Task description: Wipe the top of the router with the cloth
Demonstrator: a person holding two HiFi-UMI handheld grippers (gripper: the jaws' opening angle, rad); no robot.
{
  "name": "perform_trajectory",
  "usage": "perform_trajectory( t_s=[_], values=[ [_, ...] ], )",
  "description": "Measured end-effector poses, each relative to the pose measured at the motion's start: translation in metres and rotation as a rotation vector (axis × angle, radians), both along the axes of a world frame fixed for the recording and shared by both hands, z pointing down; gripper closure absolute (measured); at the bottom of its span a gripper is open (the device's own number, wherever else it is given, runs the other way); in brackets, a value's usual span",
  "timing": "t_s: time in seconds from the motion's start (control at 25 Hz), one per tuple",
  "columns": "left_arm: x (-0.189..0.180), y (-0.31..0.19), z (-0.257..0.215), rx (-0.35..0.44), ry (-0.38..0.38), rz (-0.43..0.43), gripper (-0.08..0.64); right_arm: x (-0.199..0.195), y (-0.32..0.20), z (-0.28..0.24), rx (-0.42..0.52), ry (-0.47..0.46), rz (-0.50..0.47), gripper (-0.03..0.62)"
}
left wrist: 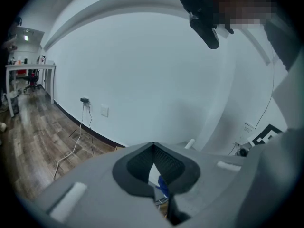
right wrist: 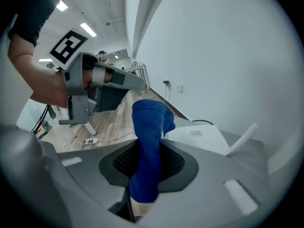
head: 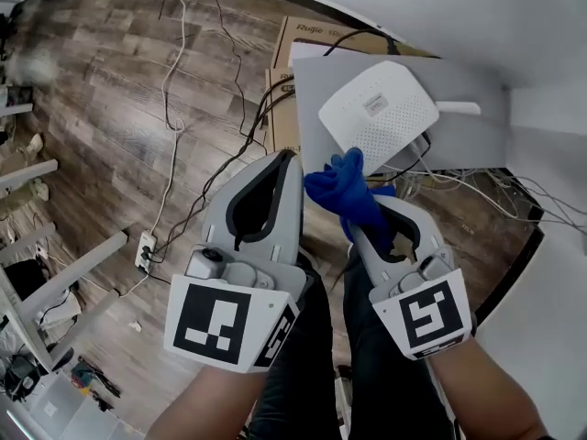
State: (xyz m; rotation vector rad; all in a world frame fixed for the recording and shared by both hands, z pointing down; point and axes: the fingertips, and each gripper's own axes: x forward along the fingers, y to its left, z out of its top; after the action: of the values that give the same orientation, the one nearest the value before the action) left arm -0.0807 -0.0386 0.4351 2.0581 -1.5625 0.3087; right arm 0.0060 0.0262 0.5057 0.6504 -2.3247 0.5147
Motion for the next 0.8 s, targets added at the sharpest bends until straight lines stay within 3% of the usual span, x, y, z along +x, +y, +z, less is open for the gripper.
perform_trajectory(
  t_s=[0.2,0.36,0.48,0.6,0.8],
  values=[
    [0.006,-0.023,-0.032,0.048,-0.018,-0.007,0.560,0.015,-0.021,-0.036,0.031,-0.016,0.030,0.477],
    [0.020,-0.034,-0.040,0.049,-0.007,-0.015,0.560,0.029,-0.039,-0.040,0.055,-0.006,-0.001,0.477],
    [0.029,-0.041,-0.034,0.031,0.006,-0.014,0.560,0.044,-0.063,-0.047,0.066,-0.008,0.065,0.477],
    [0.032,-0.044,-0.023,0.015,0.008,-0.011,0.560,0.071,-0.092,-0.044,0.094,0.044,0.111,0.477],
    [0.029,-0.053,-0.012,-0.017,-0.001,-0.032,0.560,0.089,-0.118,-0.003,0.142,0.155,0.046,0.477]
  ],
)
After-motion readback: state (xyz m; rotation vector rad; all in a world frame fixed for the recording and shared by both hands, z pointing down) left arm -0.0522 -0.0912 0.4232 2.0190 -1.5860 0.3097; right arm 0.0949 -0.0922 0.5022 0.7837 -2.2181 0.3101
